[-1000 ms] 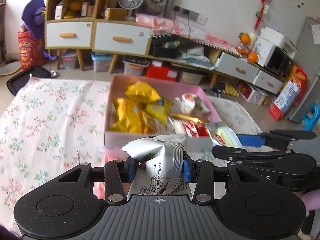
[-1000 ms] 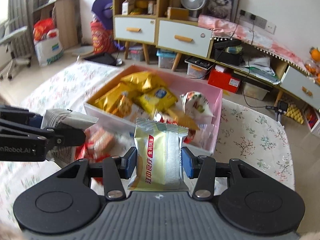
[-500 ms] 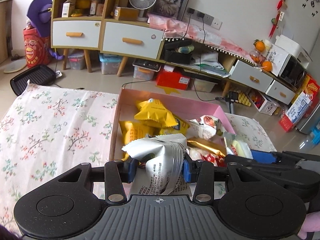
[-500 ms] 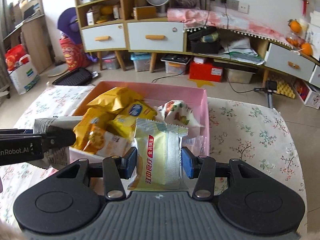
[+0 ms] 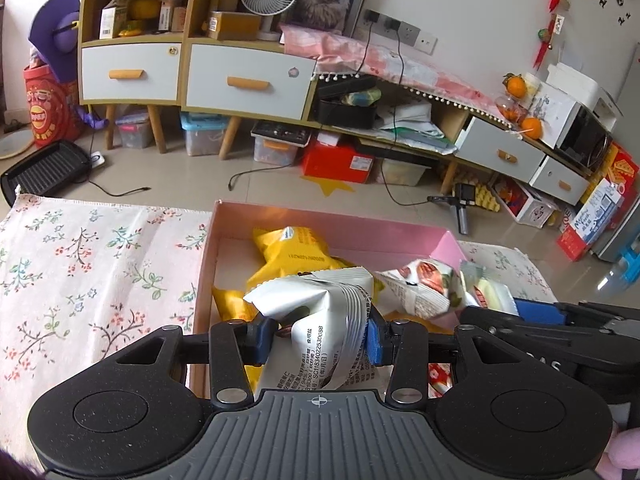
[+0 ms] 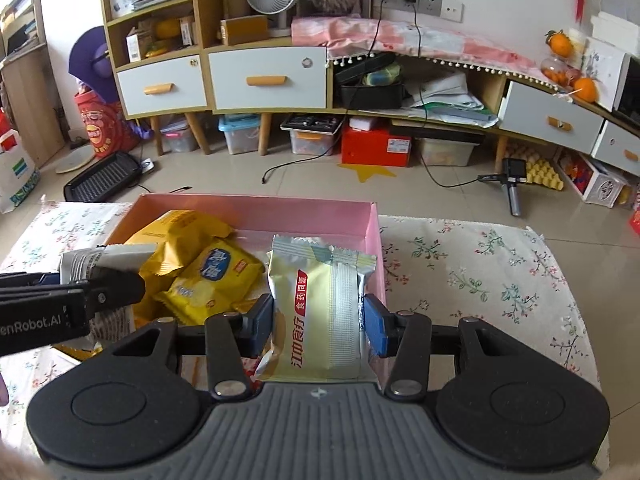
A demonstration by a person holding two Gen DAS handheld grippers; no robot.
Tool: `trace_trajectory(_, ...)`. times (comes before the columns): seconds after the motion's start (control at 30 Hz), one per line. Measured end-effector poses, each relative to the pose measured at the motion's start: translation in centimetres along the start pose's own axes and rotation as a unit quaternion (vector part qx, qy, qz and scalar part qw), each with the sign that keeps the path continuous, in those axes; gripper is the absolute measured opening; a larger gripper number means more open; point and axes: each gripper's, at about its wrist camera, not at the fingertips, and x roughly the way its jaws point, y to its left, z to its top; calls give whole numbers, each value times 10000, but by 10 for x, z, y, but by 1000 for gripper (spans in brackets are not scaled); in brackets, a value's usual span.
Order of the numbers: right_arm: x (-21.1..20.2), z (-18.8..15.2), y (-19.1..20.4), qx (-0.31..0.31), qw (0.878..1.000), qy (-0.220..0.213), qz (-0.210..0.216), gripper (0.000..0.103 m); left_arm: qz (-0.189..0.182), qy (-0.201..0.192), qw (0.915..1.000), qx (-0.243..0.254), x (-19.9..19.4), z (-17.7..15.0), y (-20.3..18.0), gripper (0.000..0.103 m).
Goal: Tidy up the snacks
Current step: 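Carry both held packets into the pink box and open both tools, then lift both tools out of the box toward the remaining snacks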
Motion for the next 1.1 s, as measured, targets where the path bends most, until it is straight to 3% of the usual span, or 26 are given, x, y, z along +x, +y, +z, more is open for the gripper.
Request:
trace_trajectory(0.17,-1,0,0,-3,10000,3,-18,47,-86,-5,9999,69,5,3,1,44)
trace_trajectory(0.23,-2,1,0,-25,10000,-19,-46,56,3,-70,9999,79,3,4,0,57)
trace_trajectory(0.3,-5,1,1,-48,9999,-53,-80,73,-53,-126,9999,47,1,4,1,71)
trace_trajectory(0.4,-7,2,0,-77,9999,-82,-122,77,-38,-161,9999,49,-2,4,1,80)
trace_trajectory(0.8,-21,-1,-3,49,9999,1,-116,86,-22,2,10000,41,-26,-3,5,95)
trace_trajectory(1.1,-45,-12,-2,31,10000,-19,-85,95,89,78,9999,69,-52,-18,8,97)
